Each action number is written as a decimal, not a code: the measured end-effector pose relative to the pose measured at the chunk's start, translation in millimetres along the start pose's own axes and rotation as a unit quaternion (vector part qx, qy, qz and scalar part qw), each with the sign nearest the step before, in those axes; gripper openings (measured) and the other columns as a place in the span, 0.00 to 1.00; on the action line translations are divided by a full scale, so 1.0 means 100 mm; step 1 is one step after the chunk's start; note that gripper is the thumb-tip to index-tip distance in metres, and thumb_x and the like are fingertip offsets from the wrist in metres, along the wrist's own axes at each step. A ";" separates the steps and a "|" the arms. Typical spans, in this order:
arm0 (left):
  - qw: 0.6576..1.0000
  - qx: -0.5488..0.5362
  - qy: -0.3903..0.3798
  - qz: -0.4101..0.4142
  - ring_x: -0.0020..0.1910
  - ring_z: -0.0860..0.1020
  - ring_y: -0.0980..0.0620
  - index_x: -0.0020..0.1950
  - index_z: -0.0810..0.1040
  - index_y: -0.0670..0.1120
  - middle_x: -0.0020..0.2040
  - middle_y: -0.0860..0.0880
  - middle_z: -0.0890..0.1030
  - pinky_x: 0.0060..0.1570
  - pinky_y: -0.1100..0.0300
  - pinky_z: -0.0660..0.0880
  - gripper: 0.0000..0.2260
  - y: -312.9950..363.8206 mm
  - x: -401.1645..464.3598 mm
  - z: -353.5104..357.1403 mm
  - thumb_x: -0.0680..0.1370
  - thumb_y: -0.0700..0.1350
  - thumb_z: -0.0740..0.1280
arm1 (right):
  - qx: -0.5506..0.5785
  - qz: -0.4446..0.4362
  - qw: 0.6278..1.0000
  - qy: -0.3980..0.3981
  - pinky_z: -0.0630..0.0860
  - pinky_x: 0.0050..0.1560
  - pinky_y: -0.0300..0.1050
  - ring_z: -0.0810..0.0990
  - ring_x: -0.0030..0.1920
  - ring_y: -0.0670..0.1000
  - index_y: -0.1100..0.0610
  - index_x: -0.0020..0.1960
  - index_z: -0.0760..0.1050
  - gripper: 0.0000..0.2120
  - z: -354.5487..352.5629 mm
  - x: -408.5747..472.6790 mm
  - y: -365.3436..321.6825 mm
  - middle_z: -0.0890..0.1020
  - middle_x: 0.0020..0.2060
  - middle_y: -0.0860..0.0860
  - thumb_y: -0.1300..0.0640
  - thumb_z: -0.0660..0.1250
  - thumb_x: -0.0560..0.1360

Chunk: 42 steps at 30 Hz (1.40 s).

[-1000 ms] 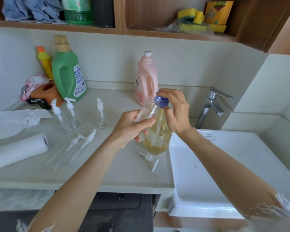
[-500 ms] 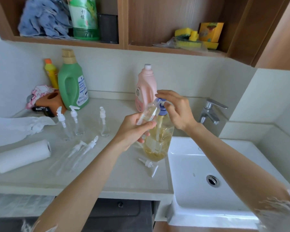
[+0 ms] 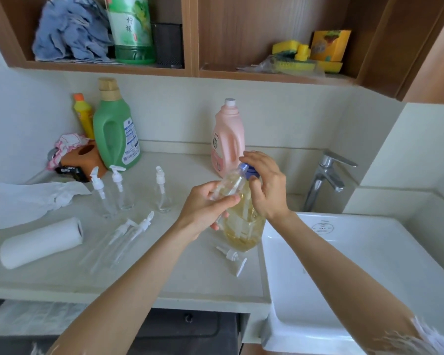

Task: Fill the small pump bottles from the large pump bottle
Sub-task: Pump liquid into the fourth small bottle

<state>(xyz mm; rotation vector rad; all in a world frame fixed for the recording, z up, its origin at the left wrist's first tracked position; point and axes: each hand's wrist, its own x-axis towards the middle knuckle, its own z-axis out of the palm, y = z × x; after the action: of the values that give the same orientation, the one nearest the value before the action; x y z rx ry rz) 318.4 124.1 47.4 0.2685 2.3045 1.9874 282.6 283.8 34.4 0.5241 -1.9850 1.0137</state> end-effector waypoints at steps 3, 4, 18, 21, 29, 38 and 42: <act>1.000 -0.010 -0.014 0.017 0.32 0.77 0.54 0.50 0.80 0.50 0.38 0.51 0.82 0.21 0.64 0.66 0.06 0.06 -0.01 -0.02 0.74 0.44 0.72 | -0.013 -0.004 1.000 -0.026 0.70 0.65 0.41 0.76 0.62 0.53 0.63 0.56 0.81 0.20 -0.11 0.09 -0.08 0.82 0.57 0.55 0.56 0.55 0.73; 1.000 -0.015 -0.018 0.020 0.32 0.77 0.53 0.50 0.80 0.50 0.38 0.52 0.82 0.20 0.64 0.66 0.06 0.09 -0.01 -0.03 0.74 0.43 0.71 | -0.014 -0.001 0.999 -0.034 0.70 0.64 0.42 0.77 0.62 0.52 0.62 0.56 0.81 0.20 -0.15 0.14 -0.10 0.82 0.57 0.55 0.54 0.55 0.75; 0.999 -0.011 -0.016 0.035 0.32 0.77 0.53 0.54 0.81 0.49 0.36 0.54 0.82 0.19 0.65 0.65 0.09 0.02 0.10 -0.05 0.74 0.43 0.72 | 0.017 -0.026 0.999 0.015 0.71 0.61 0.39 0.78 0.58 0.53 0.65 0.54 0.80 0.17 -0.06 0.13 0.06 0.82 0.53 0.56 0.60 0.56 0.74; 1.000 -0.002 -0.019 0.020 0.32 0.77 0.53 0.54 0.81 0.49 0.39 0.50 0.82 0.20 0.65 0.64 0.09 -0.06 0.14 -0.07 0.74 0.43 0.72 | 0.030 -0.025 0.998 0.042 0.72 0.59 0.38 0.78 0.58 0.54 0.66 0.53 0.79 0.17 0.06 0.03 0.11 0.82 0.52 0.58 0.61 0.56 0.72; 0.999 0.007 -0.027 0.019 0.33 0.78 0.52 0.56 0.80 0.47 0.41 0.47 0.80 0.19 0.66 0.62 0.11 -0.05 0.14 -0.11 0.74 0.42 0.72 | 0.019 -0.028 0.998 0.053 0.70 0.62 0.39 0.76 0.59 0.49 0.65 0.53 0.80 0.19 0.07 -0.02 0.05 0.82 0.52 0.57 0.61 0.55 0.69; 0.998 -0.015 -0.044 0.041 0.34 0.79 0.53 0.51 0.79 0.53 0.38 0.54 0.82 0.19 0.65 0.65 0.08 0.05 0.11 -0.06 0.75 0.42 0.70 | 0.013 -0.032 0.999 -0.018 0.75 0.58 0.45 0.80 0.56 0.51 0.64 0.52 0.81 0.19 -0.24 0.31 0.04 0.83 0.52 0.54 0.60 0.53 0.74; 0.998 -0.027 -0.038 0.046 0.34 0.79 0.53 0.50 0.79 0.55 0.37 0.55 0.82 0.18 0.65 0.64 0.08 0.01 0.13 -0.04 0.75 0.42 0.71 | 0.033 -0.019 0.999 0.024 0.74 0.60 0.43 0.80 0.57 0.51 0.64 0.51 0.82 0.19 -0.16 0.23 0.08 0.84 0.51 0.55 0.61 0.54 0.74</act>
<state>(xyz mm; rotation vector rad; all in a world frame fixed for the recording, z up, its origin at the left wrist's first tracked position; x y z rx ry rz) 305.6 123.2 50.0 0.4450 2.2260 2.0397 272.3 302.1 54.5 0.5673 -1.8983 1.0604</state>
